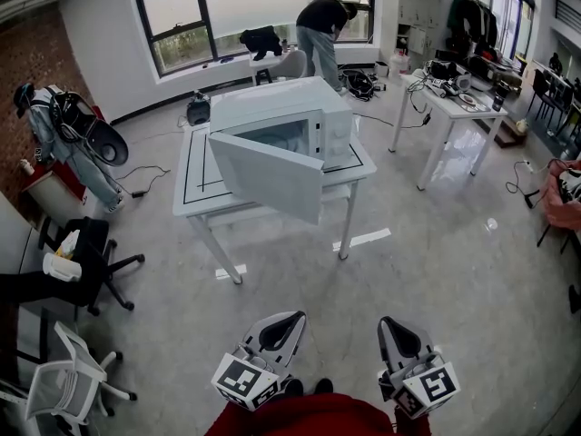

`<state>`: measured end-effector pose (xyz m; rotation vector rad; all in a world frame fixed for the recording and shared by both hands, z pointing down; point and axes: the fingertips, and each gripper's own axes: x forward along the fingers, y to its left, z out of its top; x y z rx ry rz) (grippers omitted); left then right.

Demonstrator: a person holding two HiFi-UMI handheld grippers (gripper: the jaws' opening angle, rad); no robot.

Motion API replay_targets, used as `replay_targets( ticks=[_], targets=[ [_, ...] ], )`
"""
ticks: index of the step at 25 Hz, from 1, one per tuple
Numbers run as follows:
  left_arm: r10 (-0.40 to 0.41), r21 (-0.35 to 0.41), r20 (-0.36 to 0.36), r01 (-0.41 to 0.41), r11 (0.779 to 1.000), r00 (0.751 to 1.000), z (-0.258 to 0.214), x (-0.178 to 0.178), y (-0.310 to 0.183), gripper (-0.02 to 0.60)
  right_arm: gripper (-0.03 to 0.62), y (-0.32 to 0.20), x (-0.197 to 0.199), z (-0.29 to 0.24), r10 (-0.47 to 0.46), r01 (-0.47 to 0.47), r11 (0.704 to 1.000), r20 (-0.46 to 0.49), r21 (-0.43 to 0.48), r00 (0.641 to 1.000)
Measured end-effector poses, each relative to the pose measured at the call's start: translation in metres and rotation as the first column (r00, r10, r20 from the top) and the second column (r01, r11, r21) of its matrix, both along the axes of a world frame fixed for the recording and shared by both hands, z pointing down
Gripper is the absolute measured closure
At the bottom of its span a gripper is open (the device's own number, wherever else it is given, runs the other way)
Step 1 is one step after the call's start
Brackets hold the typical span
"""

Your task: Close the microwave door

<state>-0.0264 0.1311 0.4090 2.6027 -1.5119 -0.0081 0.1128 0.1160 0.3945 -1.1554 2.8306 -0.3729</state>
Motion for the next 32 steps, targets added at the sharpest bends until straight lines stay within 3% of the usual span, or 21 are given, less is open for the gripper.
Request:
replay_targets(
  ticks=[8,14,25,32],
  targets=[
    [-0.070,0.071,0.041,0.067,0.995,0.997,-0.022,0.001,-0.023,0.572,0.580,-0.007,0.027,0.001,0.012,-0.012,1.000,0.013,0.010,1.000],
    [-0.072,0.085,0.079,0.066,0.994,0.994,-0.027,0.015,-0.022,0.572,0.582,-0.006,0.043,-0.002,-0.001,0.000,0.998,0.009,0.055,1.000],
    [-0.105,0.085,0.062,0.099,0.991,0.993,-0.028,0.017,-0.034,0.572,0.580,-0.021,0.051,0.000,0.011,-0.014,0.998,0.043,0.056,0.999],
    [-0.117,0.077,0.047,0.113,0.991,0.992,-0.020,-0.002,-0.065,0.572,0.580,-0.047,0.034,0.001,0.020,-0.021,0.999,0.035,0.028,0.999]
  ],
)
